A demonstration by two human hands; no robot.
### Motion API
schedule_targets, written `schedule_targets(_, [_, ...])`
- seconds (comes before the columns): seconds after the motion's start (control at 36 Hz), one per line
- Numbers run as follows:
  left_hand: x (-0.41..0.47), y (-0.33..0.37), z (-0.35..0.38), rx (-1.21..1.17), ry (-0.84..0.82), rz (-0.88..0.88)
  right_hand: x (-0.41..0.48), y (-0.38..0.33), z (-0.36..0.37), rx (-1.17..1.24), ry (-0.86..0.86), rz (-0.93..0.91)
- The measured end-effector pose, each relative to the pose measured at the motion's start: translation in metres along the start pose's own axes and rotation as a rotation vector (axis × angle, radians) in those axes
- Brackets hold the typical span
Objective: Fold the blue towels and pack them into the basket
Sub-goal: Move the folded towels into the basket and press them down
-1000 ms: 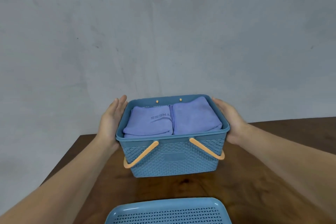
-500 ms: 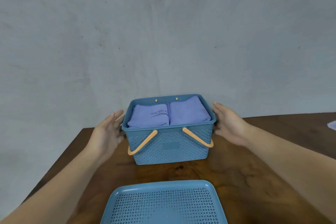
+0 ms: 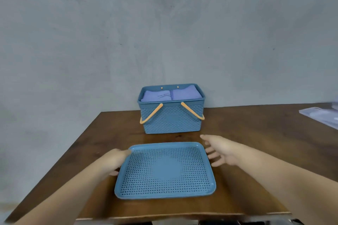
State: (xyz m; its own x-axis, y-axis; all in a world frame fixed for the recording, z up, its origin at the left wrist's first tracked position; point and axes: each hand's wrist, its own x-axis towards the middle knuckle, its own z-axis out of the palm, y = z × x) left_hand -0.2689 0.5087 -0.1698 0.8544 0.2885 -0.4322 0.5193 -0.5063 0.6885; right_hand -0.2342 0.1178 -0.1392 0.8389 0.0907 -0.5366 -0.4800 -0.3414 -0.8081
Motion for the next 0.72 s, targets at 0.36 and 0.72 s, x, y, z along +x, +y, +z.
schedule_targets(0.36, [-0.081, 0.140, -0.090, -0.047, 0.343, 0.535, -0.081, -0.148, -0.037, 0.057, 0.166, -0.494])
schedule_targets(0.72, [-0.008, 0.292, -0.138, -0.443, 0.366, 0.737, -0.019, -0.285, -0.080, 0.237, 0.286, -0.830])
